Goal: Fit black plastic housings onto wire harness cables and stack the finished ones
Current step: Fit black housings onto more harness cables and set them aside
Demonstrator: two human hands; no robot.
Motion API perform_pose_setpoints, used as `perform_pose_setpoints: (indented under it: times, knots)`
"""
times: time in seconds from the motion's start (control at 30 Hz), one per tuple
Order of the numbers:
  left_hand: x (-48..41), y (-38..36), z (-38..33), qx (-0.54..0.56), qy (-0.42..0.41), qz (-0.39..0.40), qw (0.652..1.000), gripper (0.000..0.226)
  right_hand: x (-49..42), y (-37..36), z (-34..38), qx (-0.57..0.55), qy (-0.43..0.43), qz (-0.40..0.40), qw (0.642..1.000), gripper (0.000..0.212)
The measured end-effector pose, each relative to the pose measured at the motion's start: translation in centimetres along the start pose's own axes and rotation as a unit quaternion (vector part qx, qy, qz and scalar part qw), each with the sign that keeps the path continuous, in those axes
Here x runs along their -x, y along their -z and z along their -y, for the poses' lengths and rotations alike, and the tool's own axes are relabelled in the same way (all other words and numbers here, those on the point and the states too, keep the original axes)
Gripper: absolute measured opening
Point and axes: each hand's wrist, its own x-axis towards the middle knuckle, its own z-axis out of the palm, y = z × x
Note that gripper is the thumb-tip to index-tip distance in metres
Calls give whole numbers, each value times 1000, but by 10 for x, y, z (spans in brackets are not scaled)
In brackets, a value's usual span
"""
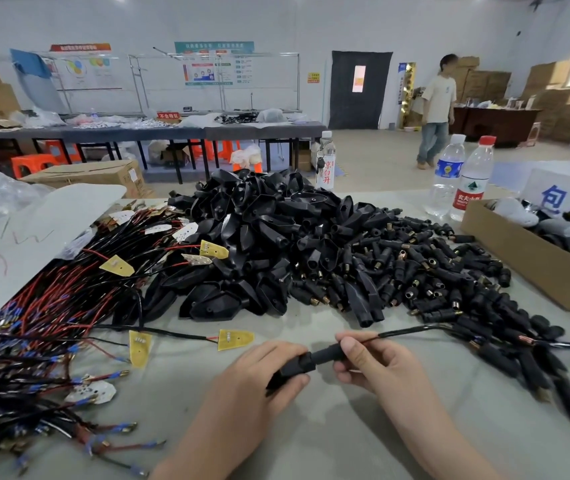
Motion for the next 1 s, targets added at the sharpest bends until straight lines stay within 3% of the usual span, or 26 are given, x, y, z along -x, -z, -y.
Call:
perform_pose_setpoints:
  times: [0.3,0.77,1.0]
  knots:
    - [0,0,-5,55,5,3,998,26,4,2,4,101,50,-13,994,26]
    - [1,0,-11,36,5,-11,999,23,5,4,3,84,55,-16,995,33]
    - [1,0,-11,48,9,-24,998,22,4,6,7,53,52,13,997,16]
